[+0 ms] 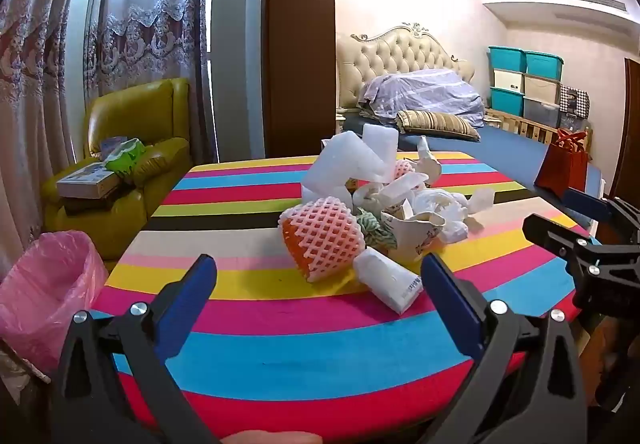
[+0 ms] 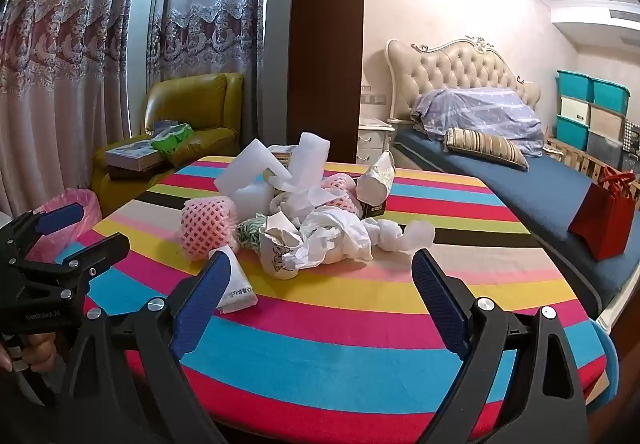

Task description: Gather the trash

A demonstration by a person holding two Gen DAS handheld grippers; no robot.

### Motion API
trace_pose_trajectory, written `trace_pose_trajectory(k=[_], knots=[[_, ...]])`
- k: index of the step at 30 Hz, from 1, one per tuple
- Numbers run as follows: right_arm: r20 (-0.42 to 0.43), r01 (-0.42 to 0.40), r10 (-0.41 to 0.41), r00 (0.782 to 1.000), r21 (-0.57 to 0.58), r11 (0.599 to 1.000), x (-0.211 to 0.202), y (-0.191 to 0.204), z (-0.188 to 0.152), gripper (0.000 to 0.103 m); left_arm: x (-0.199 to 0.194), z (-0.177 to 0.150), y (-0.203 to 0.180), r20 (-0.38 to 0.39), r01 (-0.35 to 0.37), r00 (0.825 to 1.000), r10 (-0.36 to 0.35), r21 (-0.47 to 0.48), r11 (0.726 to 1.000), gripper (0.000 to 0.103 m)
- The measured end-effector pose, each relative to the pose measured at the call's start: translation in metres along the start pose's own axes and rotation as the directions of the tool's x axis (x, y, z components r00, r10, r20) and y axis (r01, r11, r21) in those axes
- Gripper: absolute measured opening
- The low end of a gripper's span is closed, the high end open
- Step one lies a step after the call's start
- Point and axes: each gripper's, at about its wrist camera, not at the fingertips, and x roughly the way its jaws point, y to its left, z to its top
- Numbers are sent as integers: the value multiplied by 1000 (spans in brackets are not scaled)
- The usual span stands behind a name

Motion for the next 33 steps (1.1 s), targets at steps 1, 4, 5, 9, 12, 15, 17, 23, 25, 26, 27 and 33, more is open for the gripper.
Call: trace_pose_trajectory(k=[1, 4, 5, 9, 12, 15, 17, 23, 25, 26, 27, 33], knots=[[11, 2, -2, 1000, -2, 1000, -1, 0, 0, 86, 0, 0, 0, 0, -2, 1000, 2, 2, 1000, 99], [9, -4, 4, 1000, 4, 1000, 0, -1, -1, 86, 0, 0, 0, 1, -2, 1000, 2, 4, 1000, 99], [6, -8, 8, 1000, 9, 1000, 1, -1, -1, 86, 0, 0, 0, -1, -2, 1000, 2, 4, 1000, 99], [16, -2, 2, 1000, 11, 1000, 0, -1, -1, 86, -2, 3, -2, -6, 1, 1000, -1, 1, 1000, 99], [13, -2, 2, 1000, 9, 1000, 1, 0, 0, 86, -2, 2, -1, -7, 0, 1000, 0, 4, 1000, 99], [13, 2, -2, 1000, 8, 1000, 1, 1, 0, 86, -1, 2, -2, -8, -3, 1000, 3, 6, 1000, 99], [15, 5, -5, 1000, 8, 1000, -1, -3, -2, 86, -1, 2, -3, -8, -2, 1000, 2, 5, 1000, 99], [14, -1, 1, 1000, 13, 1000, -1, -3, -1, 86, 1, 3, -1, -10, 0, 1000, 0, 5, 1000, 99], [11, -1, 1, 1000, 13, 1000, 2, -2, -3, 86, 1, 2, -1, -10, 0, 1000, 0, 5, 1000, 99], [12, 0, 0, 1000, 13, 1000, 3, -1, -4, 86, 1, 3, 0, -10, -1, 1000, 1, 4, 1000, 99], [11, 0, 0, 1000, 14, 1000, 3, -1, -4, 86, 1, -1, 0, -9, 0, 1000, 0, 4, 1000, 99], [9, 2, -2, 1000, 17, 1000, 7, 1, -8, 86, 1, -3, 1, -10, 0, 1000, 0, 1, 1000, 99]])
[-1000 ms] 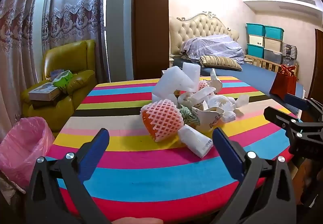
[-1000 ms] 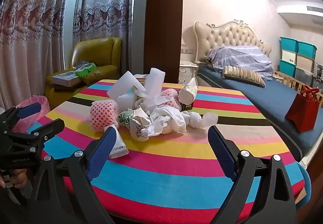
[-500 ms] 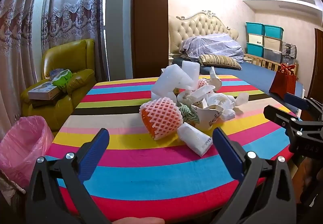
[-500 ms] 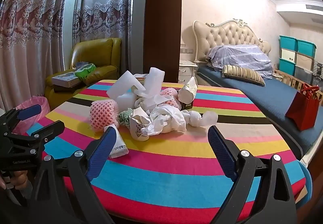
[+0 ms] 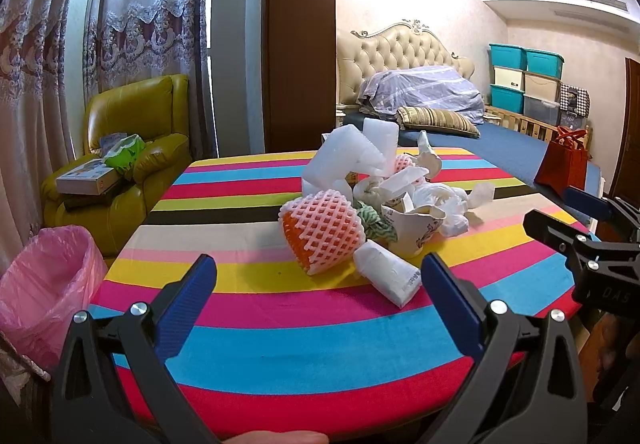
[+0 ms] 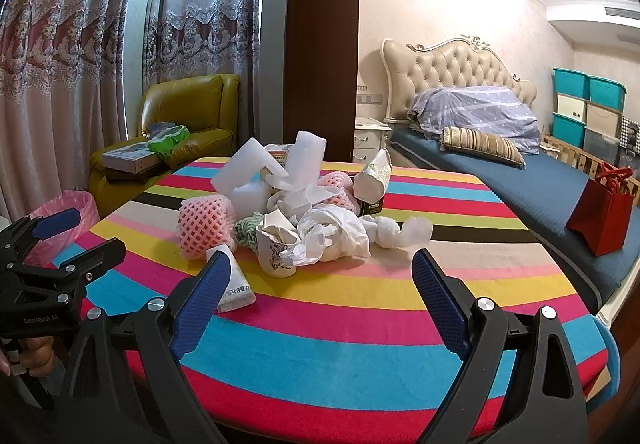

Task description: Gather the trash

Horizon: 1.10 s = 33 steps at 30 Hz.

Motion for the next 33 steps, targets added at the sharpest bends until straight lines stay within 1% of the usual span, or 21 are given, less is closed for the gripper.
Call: trace_pose_trajectory(k=[12, 33], knots=[[0, -1, 1, 1000, 2, 1000, 1, 0, -2, 86, 0, -5, 5, -8, -1, 1000, 1, -11, 1000, 99], [-2, -1, 1, 1000, 10, 1000, 3, 3, -5, 86, -2, -2, 4, -10, -1, 1000, 1, -12, 1000, 99]])
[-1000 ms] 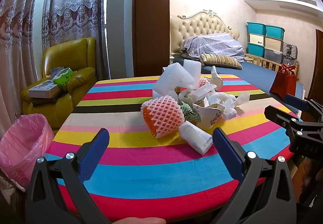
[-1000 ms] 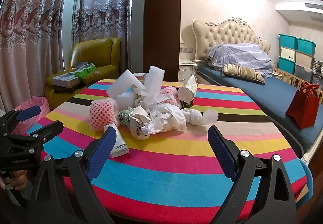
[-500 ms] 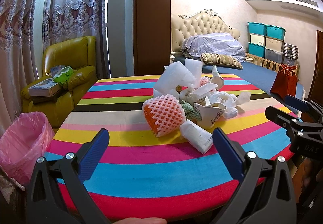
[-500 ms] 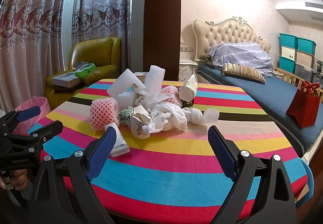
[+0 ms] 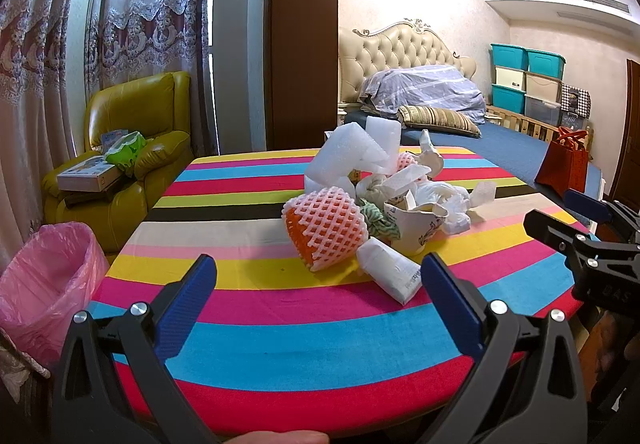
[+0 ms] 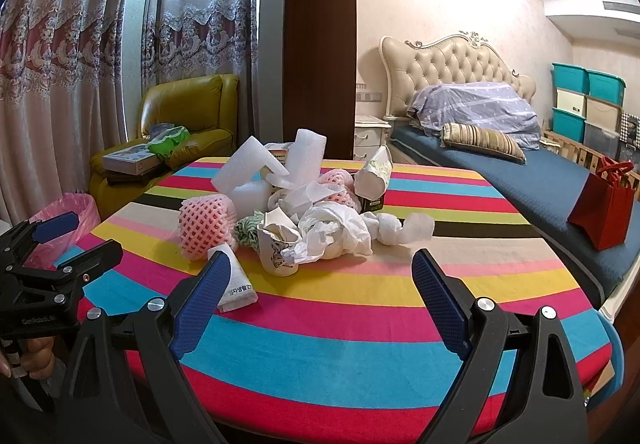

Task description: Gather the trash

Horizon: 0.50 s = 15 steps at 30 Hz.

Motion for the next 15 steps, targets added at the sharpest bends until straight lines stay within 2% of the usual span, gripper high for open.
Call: trace_pose_trajectory(k=[15], knots=[[-3, 1, -1, 1000, 0, 1000, 1, 0, 0, 86, 0, 0, 0, -1, -2, 1000, 2, -1, 1000, 99]])
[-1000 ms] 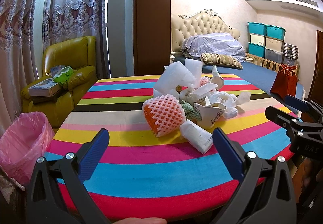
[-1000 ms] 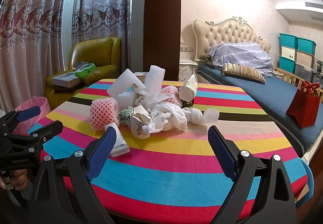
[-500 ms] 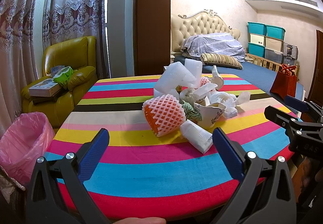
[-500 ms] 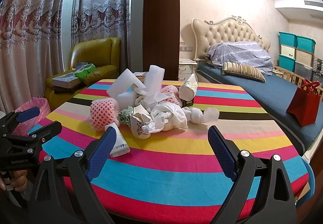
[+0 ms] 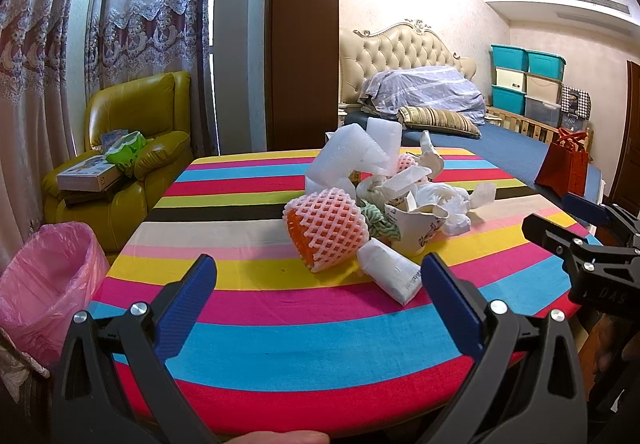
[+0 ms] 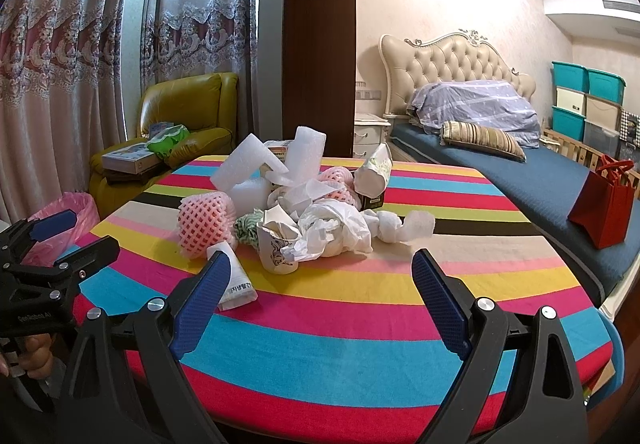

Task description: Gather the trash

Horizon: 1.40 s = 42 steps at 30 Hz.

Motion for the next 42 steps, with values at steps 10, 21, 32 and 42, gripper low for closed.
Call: trace_pose_trajectory(k=[10, 21, 32, 42], knots=[[-2, 0, 0, 1000, 2, 1000, 2, 2, -3, 86, 0, 0, 0, 0, 1, 1000, -1, 1, 1000, 99], [-24, 9, -8, 1000, 17, 1000, 6, -2, -6, 86, 2, -2, 3, -14, 6, 1000, -6, -9, 1000, 99], [-106, -3, 7, 994, 43, 999, 36, -5, -17, 86, 20, -12, 31, -105, -17, 995, 2, -143, 990, 99], [-223, -93, 107, 969, 68, 993, 92, 17, -17, 86, 47, -22, 79, -192, -131, 977, 92, -202, 971, 99]])
